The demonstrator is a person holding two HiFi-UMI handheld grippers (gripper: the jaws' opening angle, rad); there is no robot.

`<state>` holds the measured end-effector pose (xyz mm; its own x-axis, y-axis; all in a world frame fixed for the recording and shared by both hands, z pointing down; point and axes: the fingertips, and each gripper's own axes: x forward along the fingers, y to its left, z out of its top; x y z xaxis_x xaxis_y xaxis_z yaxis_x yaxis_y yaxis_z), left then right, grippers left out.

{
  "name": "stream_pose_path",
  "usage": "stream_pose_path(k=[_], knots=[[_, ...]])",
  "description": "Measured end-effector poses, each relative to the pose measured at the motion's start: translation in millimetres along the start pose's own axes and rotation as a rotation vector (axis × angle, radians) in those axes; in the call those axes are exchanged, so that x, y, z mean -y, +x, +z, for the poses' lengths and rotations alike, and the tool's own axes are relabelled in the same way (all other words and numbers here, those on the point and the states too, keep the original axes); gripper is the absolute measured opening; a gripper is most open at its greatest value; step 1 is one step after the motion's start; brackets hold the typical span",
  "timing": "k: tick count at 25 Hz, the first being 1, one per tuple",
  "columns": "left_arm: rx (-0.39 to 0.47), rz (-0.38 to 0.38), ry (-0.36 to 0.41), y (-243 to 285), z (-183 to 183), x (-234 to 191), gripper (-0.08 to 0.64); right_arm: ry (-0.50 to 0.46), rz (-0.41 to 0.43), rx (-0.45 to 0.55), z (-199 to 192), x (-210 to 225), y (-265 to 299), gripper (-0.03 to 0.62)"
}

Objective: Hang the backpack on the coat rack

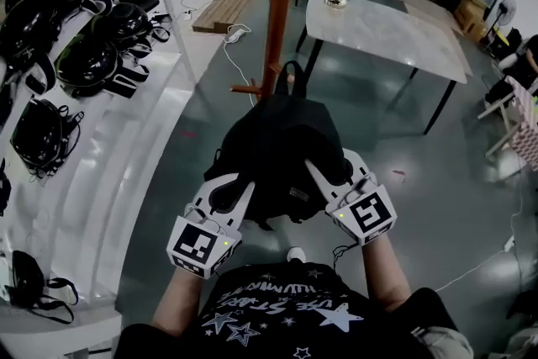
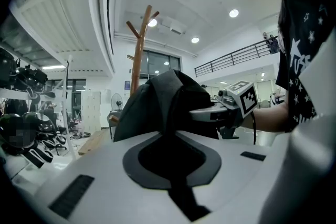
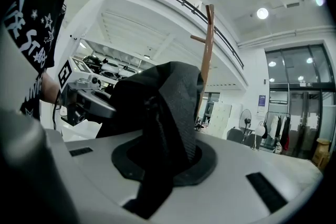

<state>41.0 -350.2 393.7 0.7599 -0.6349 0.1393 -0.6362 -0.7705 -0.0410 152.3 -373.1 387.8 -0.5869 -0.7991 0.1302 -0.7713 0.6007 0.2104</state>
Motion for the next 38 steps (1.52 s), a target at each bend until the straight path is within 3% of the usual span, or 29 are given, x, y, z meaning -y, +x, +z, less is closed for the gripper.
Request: stream_pose_path(k=[25, 38], knots=[[-0.091, 0.142, -0.084, 37, -38, -30, 0.029, 0.02, 0.161, -0.003, -43, 28, 55, 0.074], [-0.154, 0.159, -0.126, 48, -62, -48, 0.029, 0.078, 0.187, -0.047, -70, 32, 78, 0.074]])
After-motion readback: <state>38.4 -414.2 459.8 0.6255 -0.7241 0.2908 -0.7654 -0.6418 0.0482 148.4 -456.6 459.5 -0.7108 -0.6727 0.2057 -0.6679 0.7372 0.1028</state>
